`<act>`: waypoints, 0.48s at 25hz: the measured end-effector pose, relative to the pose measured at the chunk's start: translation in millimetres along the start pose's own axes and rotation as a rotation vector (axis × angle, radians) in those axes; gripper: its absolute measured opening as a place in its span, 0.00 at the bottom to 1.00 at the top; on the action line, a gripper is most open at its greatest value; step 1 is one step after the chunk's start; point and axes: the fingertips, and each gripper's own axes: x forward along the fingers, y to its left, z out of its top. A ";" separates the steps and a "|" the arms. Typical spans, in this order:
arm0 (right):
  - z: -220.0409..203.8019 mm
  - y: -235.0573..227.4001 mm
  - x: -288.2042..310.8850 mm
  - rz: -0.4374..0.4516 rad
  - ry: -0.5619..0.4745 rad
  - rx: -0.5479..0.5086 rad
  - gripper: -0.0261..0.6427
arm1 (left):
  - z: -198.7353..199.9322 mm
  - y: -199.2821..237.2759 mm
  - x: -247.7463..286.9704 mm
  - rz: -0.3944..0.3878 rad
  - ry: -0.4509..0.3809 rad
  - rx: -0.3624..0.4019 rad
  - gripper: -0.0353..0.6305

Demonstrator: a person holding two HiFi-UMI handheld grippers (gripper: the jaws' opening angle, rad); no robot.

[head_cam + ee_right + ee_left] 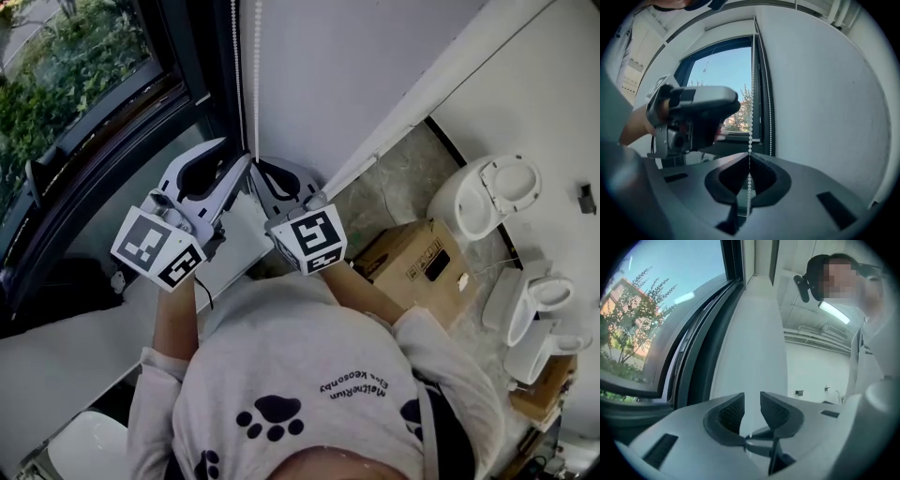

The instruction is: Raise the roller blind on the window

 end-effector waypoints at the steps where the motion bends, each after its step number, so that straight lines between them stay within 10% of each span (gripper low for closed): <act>1: 0.1 0.7 0.0 0.000 0.000 -0.001 0.05 | 11.8 -1.7 3.1 -0.009 -0.009 0.021 0.22; 12: 1.5 7.4 -0.2 0.002 0.000 -0.001 0.05 | 66.2 -6.7 38.5 -0.054 0.007 0.144 0.11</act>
